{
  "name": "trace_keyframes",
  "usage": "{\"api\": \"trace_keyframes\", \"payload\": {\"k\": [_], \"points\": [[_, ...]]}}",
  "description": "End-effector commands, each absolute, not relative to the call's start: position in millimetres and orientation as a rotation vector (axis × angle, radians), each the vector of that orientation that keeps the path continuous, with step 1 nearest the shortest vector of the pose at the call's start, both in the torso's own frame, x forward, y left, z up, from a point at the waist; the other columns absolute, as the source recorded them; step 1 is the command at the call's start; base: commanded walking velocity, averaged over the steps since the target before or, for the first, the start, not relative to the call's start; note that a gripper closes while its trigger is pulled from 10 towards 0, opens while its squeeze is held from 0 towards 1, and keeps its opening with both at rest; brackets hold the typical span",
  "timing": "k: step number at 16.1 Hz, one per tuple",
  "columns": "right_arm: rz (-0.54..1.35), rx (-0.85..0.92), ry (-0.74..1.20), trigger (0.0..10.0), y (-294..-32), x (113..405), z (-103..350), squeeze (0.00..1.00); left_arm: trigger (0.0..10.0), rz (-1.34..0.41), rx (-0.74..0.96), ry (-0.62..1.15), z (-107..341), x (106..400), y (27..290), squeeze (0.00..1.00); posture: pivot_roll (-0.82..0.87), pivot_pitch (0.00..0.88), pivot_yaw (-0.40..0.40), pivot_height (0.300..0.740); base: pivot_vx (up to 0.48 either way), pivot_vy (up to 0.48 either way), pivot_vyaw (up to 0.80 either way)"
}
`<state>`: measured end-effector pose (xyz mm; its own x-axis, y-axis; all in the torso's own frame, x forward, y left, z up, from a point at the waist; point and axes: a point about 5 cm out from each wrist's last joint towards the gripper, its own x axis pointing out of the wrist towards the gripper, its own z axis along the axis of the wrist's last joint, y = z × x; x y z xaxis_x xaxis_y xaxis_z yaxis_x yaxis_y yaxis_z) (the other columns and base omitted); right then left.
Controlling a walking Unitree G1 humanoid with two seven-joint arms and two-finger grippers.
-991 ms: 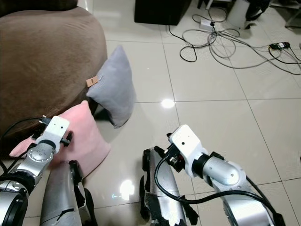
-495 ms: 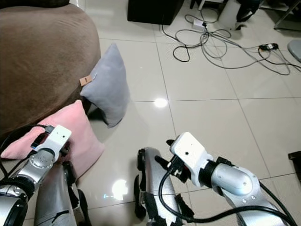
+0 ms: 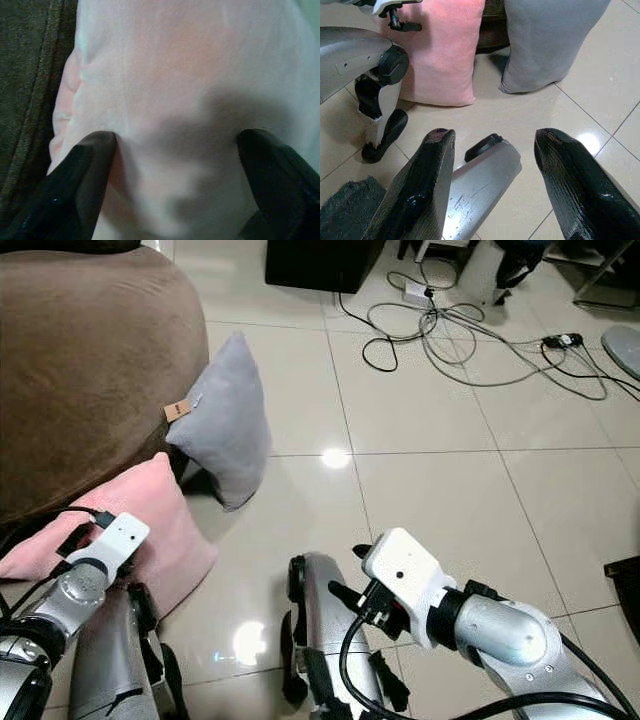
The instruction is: Move the pillow to the sofa from floor
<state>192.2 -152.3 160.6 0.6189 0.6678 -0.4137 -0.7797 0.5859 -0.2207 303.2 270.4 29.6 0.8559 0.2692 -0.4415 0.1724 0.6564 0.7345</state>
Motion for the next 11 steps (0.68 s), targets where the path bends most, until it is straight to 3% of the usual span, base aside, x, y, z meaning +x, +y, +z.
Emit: {"api": "trace_keyframes", "payload": {"k": [1,11], "points": [[0.860,-0.411,0.317,10.0,-154.4,188.1,161.3,0.00,0.0,0.046,0.895,0.603,19.0,293.9,270.4,0.00,-0.30,0.289,-0.217,0.548,0.000,0.000,0.00],[0.851,-0.426,0.313,10.0,-152.4,185.8,162.7,0.00,0.0,0.081,0.998,0.622,18.1,289.3,278.4,0.00,-0.29,0.296,-0.213,0.548,0.000,0.000,0.00]]}}
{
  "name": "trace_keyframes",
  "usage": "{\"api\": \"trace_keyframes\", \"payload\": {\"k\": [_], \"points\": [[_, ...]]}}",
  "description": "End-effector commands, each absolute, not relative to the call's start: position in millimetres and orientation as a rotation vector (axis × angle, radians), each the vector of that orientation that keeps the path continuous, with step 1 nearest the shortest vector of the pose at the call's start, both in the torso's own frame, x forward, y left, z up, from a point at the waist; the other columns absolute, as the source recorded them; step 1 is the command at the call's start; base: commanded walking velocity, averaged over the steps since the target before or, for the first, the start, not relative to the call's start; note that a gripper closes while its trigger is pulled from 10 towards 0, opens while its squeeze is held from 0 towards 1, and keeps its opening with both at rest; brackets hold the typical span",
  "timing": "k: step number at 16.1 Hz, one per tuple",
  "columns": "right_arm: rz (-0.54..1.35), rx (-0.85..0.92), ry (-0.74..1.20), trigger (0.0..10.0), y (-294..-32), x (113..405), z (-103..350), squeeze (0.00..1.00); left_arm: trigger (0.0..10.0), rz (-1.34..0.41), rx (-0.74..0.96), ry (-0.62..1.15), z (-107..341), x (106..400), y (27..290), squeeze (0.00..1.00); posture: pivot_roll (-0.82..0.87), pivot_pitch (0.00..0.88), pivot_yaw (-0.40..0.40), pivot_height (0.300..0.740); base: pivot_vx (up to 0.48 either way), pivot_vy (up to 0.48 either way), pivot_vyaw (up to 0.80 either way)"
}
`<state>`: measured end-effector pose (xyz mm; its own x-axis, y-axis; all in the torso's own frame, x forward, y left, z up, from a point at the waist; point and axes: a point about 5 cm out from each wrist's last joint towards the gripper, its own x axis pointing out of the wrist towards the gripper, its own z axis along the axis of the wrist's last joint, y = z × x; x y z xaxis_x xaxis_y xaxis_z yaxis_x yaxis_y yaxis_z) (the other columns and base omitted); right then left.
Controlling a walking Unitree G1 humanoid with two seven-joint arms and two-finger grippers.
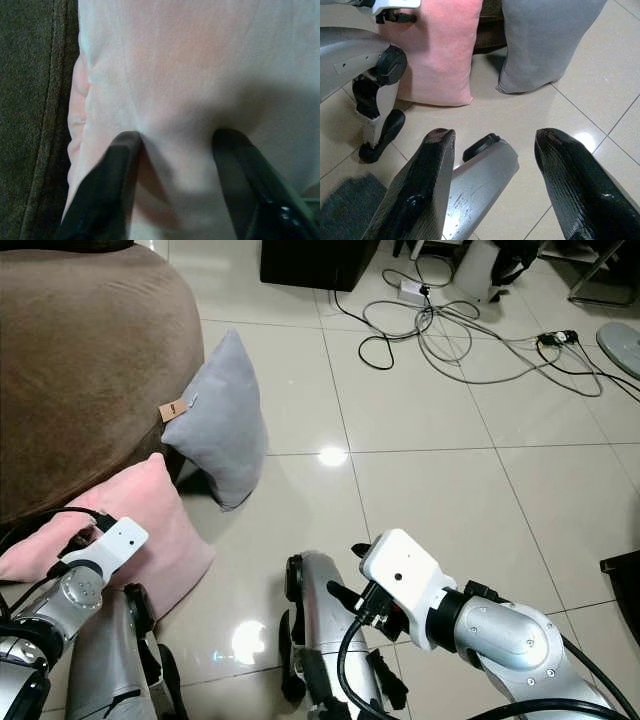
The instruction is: Move the pillow to the sofa from floor
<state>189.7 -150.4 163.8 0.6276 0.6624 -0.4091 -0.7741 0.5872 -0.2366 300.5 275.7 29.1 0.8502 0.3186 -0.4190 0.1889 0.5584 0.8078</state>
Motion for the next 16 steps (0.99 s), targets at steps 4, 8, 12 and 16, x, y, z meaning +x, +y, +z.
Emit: {"api": "trace_keyframes", "payload": {"k": [4,8,12,16], "points": [[0.844,-0.427,0.313,10.0,-152.2,186.6,162.8,0.00,0.0,0.087,0.988,0.631,17.6,288.4,279.7,0.00,-0.29,0.294,-0.211,0.548,0.000,0.000,0.00],[0.839,-0.430,0.313,10.0,-152.1,186.5,162.0,0.00,0.0,0.094,0.981,0.640,18.1,287.6,282.6,0.00,-0.29,0.296,-0.208,0.548,0.000,0.000,0.00],[0.835,-0.429,0.317,10.0,-152.5,185.0,160.7,0.00,0.0,0.088,0.960,0.660,16.9,285.9,284.6,0.00,-0.29,0.296,-0.208,0.548,0.000,0.000,0.00],[0.832,-0.431,0.319,10.0,-153.8,185.8,159.7,0.00,0.0,0.076,0.935,0.669,15.2,284.7,283.8,0.00,-0.29,0.282,-0.208,0.548,0.000,0.000,0.00]]}}
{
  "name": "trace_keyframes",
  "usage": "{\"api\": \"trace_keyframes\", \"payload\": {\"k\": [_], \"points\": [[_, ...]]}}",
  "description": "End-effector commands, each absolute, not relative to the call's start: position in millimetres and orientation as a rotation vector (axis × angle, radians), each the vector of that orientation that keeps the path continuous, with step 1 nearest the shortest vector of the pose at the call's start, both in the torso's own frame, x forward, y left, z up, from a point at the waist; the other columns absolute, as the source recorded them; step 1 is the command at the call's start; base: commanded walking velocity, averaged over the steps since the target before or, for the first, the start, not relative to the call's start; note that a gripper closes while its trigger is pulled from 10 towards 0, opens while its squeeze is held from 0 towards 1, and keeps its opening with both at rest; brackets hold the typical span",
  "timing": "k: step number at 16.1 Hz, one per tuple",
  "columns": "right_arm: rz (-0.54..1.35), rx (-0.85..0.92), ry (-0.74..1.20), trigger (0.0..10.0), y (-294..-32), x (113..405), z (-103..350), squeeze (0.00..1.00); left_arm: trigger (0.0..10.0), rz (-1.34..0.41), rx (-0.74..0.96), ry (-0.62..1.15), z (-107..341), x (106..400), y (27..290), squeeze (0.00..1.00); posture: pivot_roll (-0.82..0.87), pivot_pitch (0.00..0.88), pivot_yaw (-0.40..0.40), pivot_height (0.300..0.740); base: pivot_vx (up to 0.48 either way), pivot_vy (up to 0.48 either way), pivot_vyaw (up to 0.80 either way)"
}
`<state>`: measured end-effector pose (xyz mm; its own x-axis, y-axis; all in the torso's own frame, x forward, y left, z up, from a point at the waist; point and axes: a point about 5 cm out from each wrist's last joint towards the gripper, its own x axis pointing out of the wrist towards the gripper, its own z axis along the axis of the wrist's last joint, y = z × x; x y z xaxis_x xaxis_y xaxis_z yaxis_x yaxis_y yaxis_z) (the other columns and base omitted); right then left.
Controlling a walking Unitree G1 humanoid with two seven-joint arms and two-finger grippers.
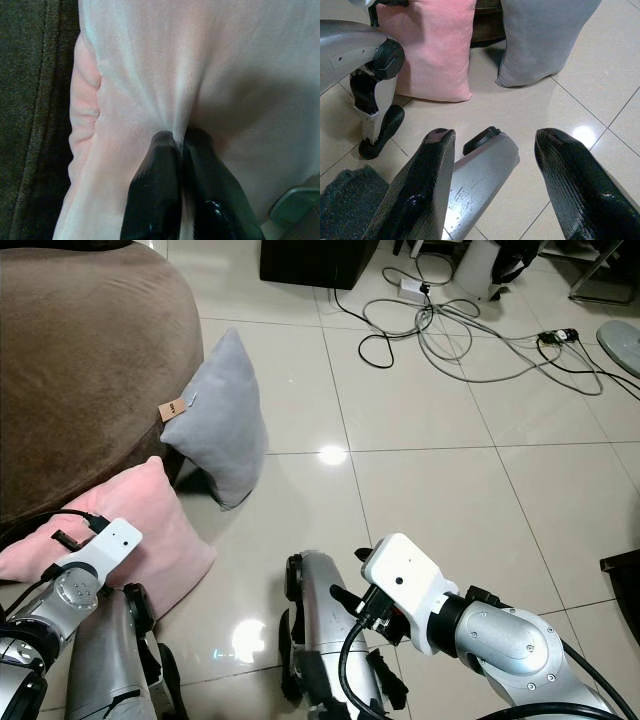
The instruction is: Move the pillow to the sofa from floor
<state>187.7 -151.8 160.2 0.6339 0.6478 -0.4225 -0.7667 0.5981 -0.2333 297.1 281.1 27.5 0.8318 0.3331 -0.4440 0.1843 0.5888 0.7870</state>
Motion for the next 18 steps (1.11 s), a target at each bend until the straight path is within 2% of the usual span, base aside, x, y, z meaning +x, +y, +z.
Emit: {"api": "trace_keyframes", "payload": {"k": [1,4,6,10,18], "points": [[0.831,-0.431,0.318,10.0,-153.8,186.1,159.6,0.00,0.0,0.073,0.931,0.671,14.9,284.5,283.7,0.00,-0.29,0.282,-0.208,0.548,0.000,0.000,0.00],[0.824,-0.423,0.315,10.0,-153.3,187.6,157.3,0.00,0.0,0.066,0.875,0.664,13.8,283.6,282.9,0.00,-0.28,0.276,-0.203,0.548,0.000,0.000,0.00],[0.810,-0.406,0.312,10.0,-152.4,189.3,151.6,0.00,0.0,0.089,0.794,0.610,13.0,283.2,278.2,0.00,-0.24,0.263,-0.188,0.548,0.000,0.000,0.00],[0.778,-0.366,0.296,10.0,-148.2,195.6,142.3,0.00,0.0,0.114,0.736,0.509,1.6,268.3,268.4,0.00,-0.20,0.235,-0.172,0.548,0.000,0.000,0.00],[0.757,-0.333,0.246,10.0,-143.7,211.1,130.8,0.00,0.0,0.063,0.670,0.267,-4.2,250.5,226.0,0.00,-0.13,0.190,-0.152,0.548,0.000,0.000,0.00]]}}
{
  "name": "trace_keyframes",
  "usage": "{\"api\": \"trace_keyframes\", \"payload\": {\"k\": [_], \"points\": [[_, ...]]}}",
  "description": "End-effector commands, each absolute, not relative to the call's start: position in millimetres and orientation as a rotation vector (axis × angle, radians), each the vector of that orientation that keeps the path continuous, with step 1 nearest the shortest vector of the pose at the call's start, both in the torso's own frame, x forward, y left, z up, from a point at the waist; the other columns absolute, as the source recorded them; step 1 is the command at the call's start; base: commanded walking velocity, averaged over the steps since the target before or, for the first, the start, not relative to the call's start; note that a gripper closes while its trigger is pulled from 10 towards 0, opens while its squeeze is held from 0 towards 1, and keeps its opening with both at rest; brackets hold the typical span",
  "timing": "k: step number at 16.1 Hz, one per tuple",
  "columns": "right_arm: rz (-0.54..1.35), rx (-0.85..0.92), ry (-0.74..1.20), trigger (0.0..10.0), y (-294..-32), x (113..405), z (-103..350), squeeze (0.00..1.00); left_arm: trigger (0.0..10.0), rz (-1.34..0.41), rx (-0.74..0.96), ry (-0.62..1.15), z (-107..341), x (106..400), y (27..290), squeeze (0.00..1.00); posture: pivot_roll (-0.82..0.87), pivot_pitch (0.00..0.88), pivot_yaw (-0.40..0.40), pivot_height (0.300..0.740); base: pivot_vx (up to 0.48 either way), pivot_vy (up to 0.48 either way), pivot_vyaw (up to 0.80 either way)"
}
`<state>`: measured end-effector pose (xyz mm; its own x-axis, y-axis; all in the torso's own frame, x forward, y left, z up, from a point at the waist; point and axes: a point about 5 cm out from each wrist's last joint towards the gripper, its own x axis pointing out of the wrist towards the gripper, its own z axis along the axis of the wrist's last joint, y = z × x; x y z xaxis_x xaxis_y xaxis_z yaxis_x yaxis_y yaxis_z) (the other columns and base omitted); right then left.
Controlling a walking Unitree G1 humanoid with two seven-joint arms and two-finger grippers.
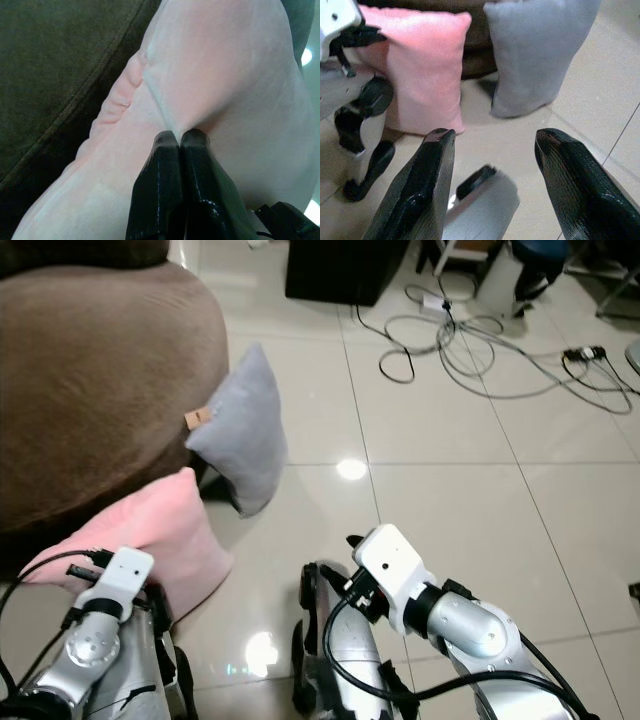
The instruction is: Move the pillow to the sofa from floor
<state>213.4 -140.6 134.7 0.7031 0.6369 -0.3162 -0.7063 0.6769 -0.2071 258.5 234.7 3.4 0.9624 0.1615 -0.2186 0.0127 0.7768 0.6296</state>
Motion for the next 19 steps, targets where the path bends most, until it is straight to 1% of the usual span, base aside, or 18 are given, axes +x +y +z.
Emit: {"api": "trace_keyframes", "payload": {"k": [1,3,4,5,7,10,13,16,17,18,19], "points": [[0.737,-0.332,0.237,10.0,-142.7,214.6,129.2,0.00,0.0,0.042,0.682,0.243,-3.0,251.1,220.3,0.00,-0.13,0.185,-0.141,0.548,0.000,0.000,0.00],[0.719,-0.333,0.226,10.0,-144.1,215.4,129.7,0.00,0.0,-0.016,0.684,0.194,0.9,252.0,209.9,0.00,-0.13,0.176,-0.132,0.548,0.000,0.000,0.00],[0.698,-0.346,0.233,10.0,-147.2,215.6,128.5,0.00,0.0,-0.067,0.670,0.159,3.3,251.1,199.6,0.00,-0.12,0.173,-0.125,0.548,0.000,0.000,0.00],[0.696,-0.295,0.239,10.0,-148.3,215.7,128.7,0.00,0.0,-0.099,0.660,0.144,4.0,250.2,193.4,0.00,-0.12,0.170,-0.120,0.548,0.000,0.000,0.00],[0.683,-0.262,0.201,10.0,-150.6,215.1,132.8,0.00,0.0,-0.178,0.635,0.095,7.0,245.1,176.5,0.00,-0.12,0.163,-0.104,0.568,0.000,0.000,0.00],[0.664,-0.250,0.172,10.0,-151.5,215.5,132.8,0.00,0.0,-0.230,0.623,0.028,14.9,238.1,163.4,0.00,-0.11,0.144,-0.080,0.598,0.000,0.000,0.00],[0.650,-0.229,0.122,10.0,-149.7,219.0,137.3,0.00,0.0,-0.214,0.616,-0.026,27.8,239.6,162.7,0.00,-0.08,0.125,-0.058,0.623,0.000,0.000,0.00],[0.621,-0.154,0.054,10.0,-137.1,225.5,143.8,0.00,0.0,-0.145,0.574,-0.105,69.0,263.4,172.0,0.00,-0.03,0.070,0.016,0.653,0.000,0.000,0.00],[0.617,-0.145,0.044,10.0,-135.4,226.7,145.4,0.00,0.0,-0.134,0.563,-0.126,78.5,267.6,171.9,0.00,-0.02,0.060,0.020,0.658,0.000,0.000,0.00],[0.604,-0.128,0.035,10.0,-131.0,232.9,142.9,0.00,0.0,-0.108,0.534,-0.165,97.0,279.8,171.7,0.00,0.00,0.013,0.033,0.668,0.000,0.000,0.00],[0.585,-0.115,0.038,10.0,-127.9,241.0,137.1,0.00,0.0,-0.083,0.507,-0.183,107.5,289.8,172.8,0.00,0.00,0.000,0.032,0.678,0.000,0.000,0.00]]}}
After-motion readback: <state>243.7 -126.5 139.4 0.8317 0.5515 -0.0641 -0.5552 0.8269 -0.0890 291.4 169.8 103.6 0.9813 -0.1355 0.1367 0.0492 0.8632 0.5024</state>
